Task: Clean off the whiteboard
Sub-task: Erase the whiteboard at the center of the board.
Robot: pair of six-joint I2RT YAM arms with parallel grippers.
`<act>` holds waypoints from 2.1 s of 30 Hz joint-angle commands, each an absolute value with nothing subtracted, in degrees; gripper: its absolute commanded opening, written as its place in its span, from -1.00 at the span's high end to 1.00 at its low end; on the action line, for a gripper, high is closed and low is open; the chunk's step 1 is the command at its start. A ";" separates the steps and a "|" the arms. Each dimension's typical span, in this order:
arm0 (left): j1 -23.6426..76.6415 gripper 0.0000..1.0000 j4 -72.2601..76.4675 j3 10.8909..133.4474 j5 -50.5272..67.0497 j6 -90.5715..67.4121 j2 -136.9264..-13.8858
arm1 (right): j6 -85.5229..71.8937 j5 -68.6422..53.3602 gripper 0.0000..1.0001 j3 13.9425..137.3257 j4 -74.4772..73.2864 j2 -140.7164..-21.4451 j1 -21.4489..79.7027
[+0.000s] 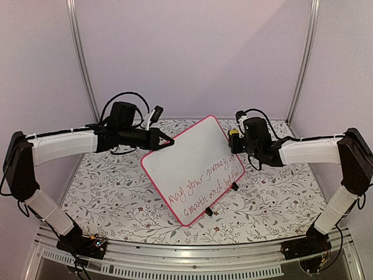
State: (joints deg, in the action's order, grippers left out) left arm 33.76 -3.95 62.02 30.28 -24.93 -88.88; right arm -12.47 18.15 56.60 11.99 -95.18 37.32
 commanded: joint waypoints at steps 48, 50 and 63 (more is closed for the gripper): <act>35.10 1.00 -8.20 61.44 28.89 -18.95 -91.08 | -4.83 13.69 0.44 62.40 15.13 -89.81 61.91; 35.07 1.00 -8.28 61.44 28.83 -18.89 -90.91 | -3.06 14.60 0.43 64.00 15.38 -92.17 64.30; 35.08 1.00 -8.17 61.52 29.16 -18.97 -90.94 | -1.05 15.16 0.44 67.10 9.87 -98.75 70.63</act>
